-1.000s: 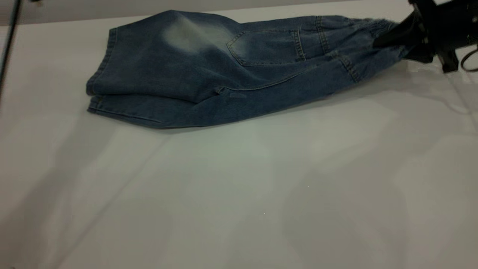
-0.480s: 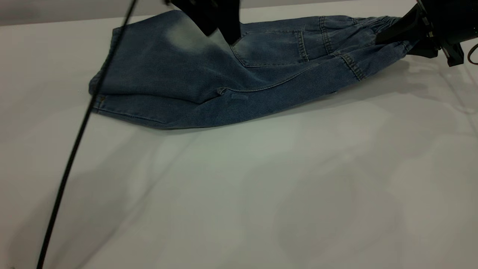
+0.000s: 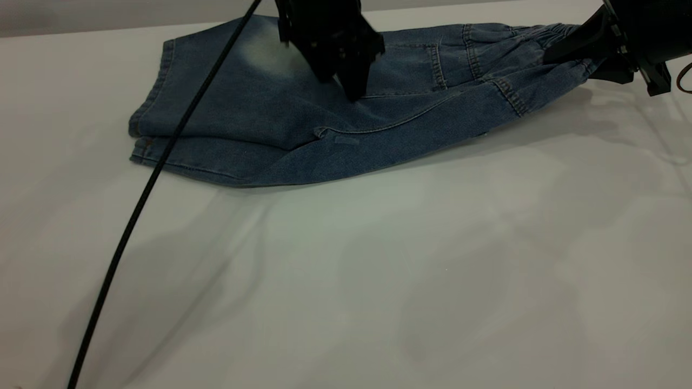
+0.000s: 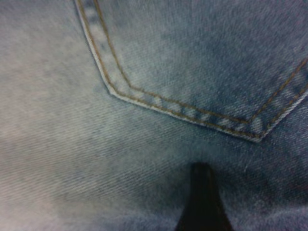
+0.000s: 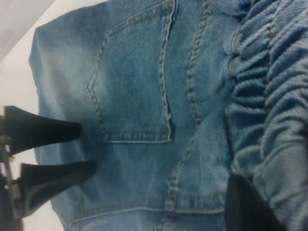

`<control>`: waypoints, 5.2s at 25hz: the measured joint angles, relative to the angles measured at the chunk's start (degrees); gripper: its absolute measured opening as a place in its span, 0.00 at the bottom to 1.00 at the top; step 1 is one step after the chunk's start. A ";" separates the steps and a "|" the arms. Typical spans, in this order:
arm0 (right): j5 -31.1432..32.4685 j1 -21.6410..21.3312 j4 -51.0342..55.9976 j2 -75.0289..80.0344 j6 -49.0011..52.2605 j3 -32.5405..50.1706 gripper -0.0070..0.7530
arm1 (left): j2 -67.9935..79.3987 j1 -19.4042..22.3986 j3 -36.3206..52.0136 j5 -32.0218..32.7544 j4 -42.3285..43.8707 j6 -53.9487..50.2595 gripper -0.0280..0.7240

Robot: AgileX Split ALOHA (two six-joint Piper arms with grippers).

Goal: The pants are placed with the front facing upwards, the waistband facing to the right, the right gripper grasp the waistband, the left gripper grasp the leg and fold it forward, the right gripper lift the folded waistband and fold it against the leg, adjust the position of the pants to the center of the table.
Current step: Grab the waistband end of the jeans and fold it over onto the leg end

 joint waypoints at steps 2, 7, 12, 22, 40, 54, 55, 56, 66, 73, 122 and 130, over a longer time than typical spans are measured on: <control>0.07 0.00 0.00 0.00 0.00 0.00 0.15 | 0.46 0.00 0.05 0.00 0.00 0.00 0.65; 1.02 0.00 -0.30 -1.49 0.00 0.05 0.15 | 1.39 -0.07 0.05 -0.28 0.06 0.00 0.65; 2.50 0.00 -0.36 -4.91 0.13 0.05 0.15 | 2.31 -0.32 0.11 -0.28 0.06 0.00 0.65; 5.79 5.84 0.36 -7.43 0.44 0.05 0.15 | 2.31 -0.37 0.11 -0.29 0.01 0.00 0.65; 7.32 15.35 0.06 -7.43 5.36 -5.13 0.15 | 1.47 -0.32 -2.84 6.12 0.66 -0.12 0.65; 6.64 15.36 -0.38 -7.42 5.66 -5.14 0.15 | -1.93 1.16 -6.82 5.94 10.54 -6.39 0.65; 6.64 15.36 -0.46 -7.42 5.66 -5.24 0.15 | -1.93 1.45 -6.82 5.88 11.14 -7.16 0.65; 6.70 15.36 -0.42 -7.42 5.66 -5.32 0.15 | -1.93 1.94 -6.82 5.93 11.59 -7.46 0.65; 6.57 15.36 -0.90 -7.42 6.31 -6.27 0.15 | -1.87 5.67 -6.58 5.97 11.30 -7.35 0.65; 6.36 15.36 -0.96 -7.42 6.31 -6.27 0.15 | -1.57 7.13 -2.82 5.93 11.76 -8.11 0.65; 9.79 23.00 -6.51 -7.42 17.23 -21.10 0.15 | -0.82 7.12 -2.07 6.34 13.88 -6.79 0.65; 9.65 22.81 -6.56 -7.42 17.36 -21.10 0.15 | -4.78 7.12 -2.13 6.09 20.92 -6.34 0.65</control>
